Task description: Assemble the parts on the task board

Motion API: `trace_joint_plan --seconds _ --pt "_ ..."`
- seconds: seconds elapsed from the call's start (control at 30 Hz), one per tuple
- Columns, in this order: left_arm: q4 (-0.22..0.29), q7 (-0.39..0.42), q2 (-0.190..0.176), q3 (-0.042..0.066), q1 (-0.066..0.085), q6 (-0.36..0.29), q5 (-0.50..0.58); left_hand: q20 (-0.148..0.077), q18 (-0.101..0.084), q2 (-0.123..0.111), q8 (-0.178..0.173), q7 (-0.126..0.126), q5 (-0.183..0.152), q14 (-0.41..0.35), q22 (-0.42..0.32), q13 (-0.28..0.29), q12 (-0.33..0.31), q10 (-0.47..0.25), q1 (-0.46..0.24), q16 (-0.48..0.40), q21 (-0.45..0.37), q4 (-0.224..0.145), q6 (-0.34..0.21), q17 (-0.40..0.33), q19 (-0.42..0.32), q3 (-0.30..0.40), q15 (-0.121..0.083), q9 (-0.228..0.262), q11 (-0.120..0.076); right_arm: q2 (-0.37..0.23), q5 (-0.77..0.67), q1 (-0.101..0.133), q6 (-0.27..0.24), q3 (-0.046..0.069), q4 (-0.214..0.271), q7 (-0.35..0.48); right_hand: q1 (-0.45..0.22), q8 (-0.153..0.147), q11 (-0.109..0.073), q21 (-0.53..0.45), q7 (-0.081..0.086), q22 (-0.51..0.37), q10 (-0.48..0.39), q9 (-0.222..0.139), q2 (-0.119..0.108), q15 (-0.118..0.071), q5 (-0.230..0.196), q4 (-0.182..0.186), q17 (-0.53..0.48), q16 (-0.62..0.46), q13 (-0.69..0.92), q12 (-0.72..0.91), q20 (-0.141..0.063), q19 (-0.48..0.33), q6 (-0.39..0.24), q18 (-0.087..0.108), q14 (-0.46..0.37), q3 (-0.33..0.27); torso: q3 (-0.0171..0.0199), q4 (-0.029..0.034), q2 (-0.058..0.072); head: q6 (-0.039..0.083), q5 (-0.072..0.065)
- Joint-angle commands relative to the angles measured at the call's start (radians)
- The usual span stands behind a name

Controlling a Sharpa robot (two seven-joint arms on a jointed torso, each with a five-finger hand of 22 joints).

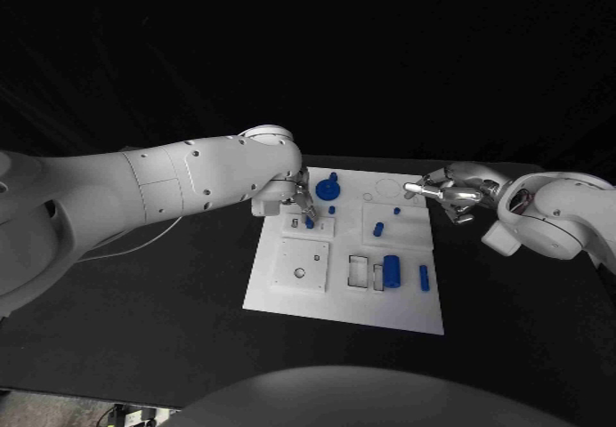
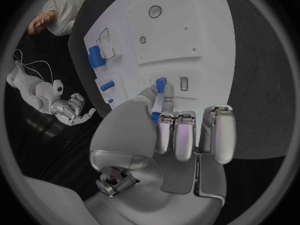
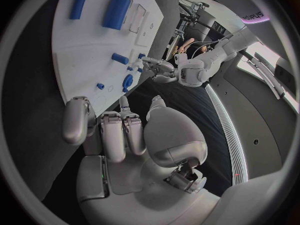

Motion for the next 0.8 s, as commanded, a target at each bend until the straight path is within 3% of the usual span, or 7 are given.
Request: trace_joint_plan --seconds 0.03,0.6,0.8 --pt "-0.001 -0.112 0.004 0.0 -0.002 0.026 0.0 -0.007 0.009 -0.003 0.0 -0.004 -0.008 0.105 0.16 0.263 0.0 0.106 0.004 0.002 -0.007 0.001 -0.006 0.263 -0.004 0.009 -0.004 0.002 -0.003 0.001 -0.007 -0.001 0.016 0.0 0.0 0.011 0.01 0.001 0.009 -0.004 0.002 0.159 0.104 -0.001 0.0 0.008 0.006 -0.002 0.19 -0.006 0.262 0.004 0.003 -0.007 0.003 0.01 0.041 -0.005 0.0003 0.0001 0.0 0.0 0.001" --pt "-0.028 -0.123 0.022 -0.004 -0.016 0.055 -0.016 -0.002 0.012 -0.007 -0.019 0.006 -0.081 0.105 0.15 0.263 0.0 0.106 -0.026 0.002 -0.019 0.009 -0.021 0.263 -0.016 0.023 0.002 0.011 0.005 -0.001 -0.007 -0.002 0.019 0.0 0.002 0.01 0.01 0.001 0.009 -0.006 0.002 0.158 0.104 -0.001 0.0 0.008 0.006 -0.002 0.189 -0.006 0.262 0.004 0.003 -0.008 0.003 0.01 0.04 -0.005 0.0 -0.0014 0.002 0.0 -0.003" --pt "-0.03 -0.125 0.021 -0.004 -0.018 0.056 -0.03 0.004 0.013 -0.01 -0.033 0.018 -0.125 0.105 0.147 0.263 0.0 0.106 -0.057 0.002 -0.024 0.024 -0.051 0.263 -0.019 0.014 0.008 0.017 0.015 -0.002 -0.007 -0.002 0.021 0.0 0.002 0.01 0.01 0.001 0.009 -0.008 0.002 0.158 0.104 -0.001 0.0 0.008 0.006 -0.002 0.188 -0.007 0.262 0.004 0.003 -0.01 0.003 0.011 0.039 -0.006 0.0 -0.0005 0.001 0.0 -0.004"
